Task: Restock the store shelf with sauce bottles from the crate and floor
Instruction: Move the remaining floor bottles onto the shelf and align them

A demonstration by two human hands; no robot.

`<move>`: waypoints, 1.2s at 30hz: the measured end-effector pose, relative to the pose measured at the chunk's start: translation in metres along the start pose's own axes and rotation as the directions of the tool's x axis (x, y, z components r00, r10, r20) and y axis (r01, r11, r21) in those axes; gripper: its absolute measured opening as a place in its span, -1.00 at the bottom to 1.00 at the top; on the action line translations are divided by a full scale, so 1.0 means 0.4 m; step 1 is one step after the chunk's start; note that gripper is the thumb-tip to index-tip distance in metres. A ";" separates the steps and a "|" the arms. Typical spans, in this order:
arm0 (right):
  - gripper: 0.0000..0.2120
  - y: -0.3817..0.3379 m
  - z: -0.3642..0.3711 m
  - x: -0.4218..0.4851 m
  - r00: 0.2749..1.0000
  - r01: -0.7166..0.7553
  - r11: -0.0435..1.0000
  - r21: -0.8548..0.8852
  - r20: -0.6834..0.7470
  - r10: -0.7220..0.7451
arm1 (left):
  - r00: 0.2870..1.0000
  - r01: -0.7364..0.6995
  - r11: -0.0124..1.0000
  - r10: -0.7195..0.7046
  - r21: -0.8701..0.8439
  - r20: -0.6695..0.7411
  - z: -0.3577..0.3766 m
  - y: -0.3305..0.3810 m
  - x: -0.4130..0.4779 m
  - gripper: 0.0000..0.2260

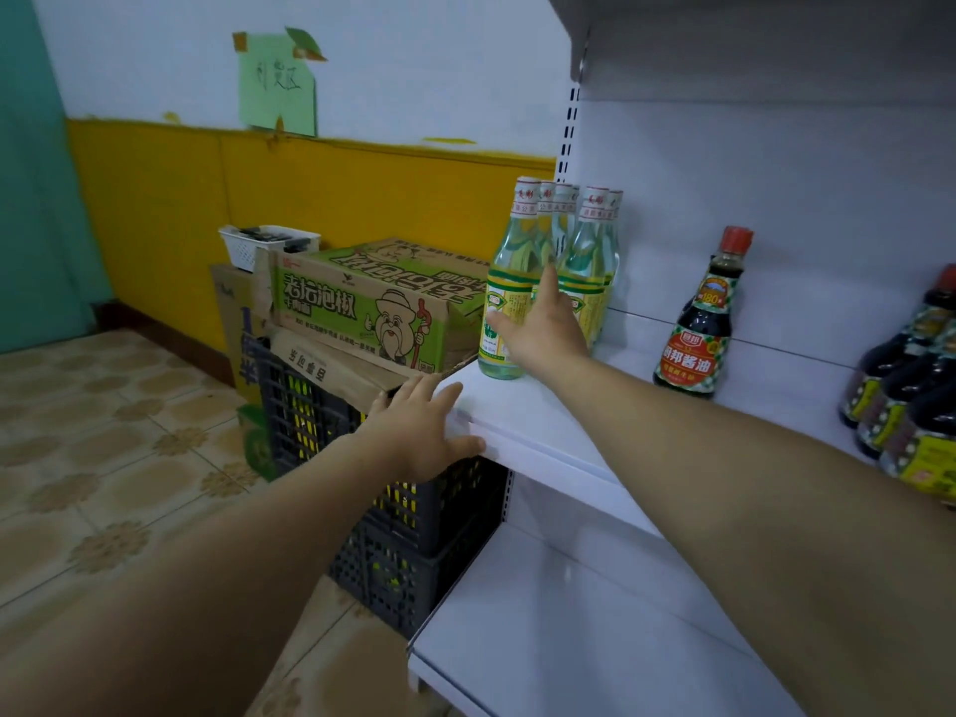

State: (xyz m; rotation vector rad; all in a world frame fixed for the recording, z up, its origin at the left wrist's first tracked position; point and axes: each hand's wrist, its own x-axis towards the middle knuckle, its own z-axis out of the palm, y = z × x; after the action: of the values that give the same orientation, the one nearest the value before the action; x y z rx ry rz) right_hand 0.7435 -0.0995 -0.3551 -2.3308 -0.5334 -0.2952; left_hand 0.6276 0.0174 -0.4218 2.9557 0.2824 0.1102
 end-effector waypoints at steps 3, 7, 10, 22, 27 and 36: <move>-0.18 -0.002 -0.024 -0.086 0.995 0.063 0.994 -0.084 0.083 -0.056 | 0.997 0.066 0.998 -0.065 -0.010 0.040 -0.014 -0.027 -0.100 -0.26; -0.23 -0.021 -0.033 -0.235 0.960 0.169 0.983 -0.075 0.239 -0.146 | 0.973 0.211 0.977 -0.207 -0.027 0.098 0.000 -0.063 -0.263 -0.26; -0.26 -0.033 0.003 -0.366 0.919 0.243 0.968 -0.062 0.335 -0.209 | 0.945 0.297 0.955 -0.293 -0.009 0.147 0.048 -0.083 -0.414 -0.27; -0.33 0.036 0.383 -0.914 0.552 0.264 0.964 0.021 0.816 -0.169 | 0.673 0.684 0.728 -0.606 -0.046 0.425 0.431 -0.185 -0.957 -0.27; -0.29 0.097 0.541 -1.047 0.355 0.302 0.953 0.010 0.927 -0.122 | 0.566 0.786 0.598 -0.591 -0.158 0.574 0.594 -0.211 -1.022 -0.31; -0.28 0.229 0.769 -1.192 0.116 0.290 0.956 -0.035 0.993 0.002 | 0.507 0.822 0.524 -0.492 -0.224 0.708 0.850 -0.265 -1.015 -0.27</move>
State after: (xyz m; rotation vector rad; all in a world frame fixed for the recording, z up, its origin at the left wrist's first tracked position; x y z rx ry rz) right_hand 0.3797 -0.0852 -0.7996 -2.3679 -1.4409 1.4035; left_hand 0.2410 -0.0139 -0.7978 1.9409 1.1150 -0.6837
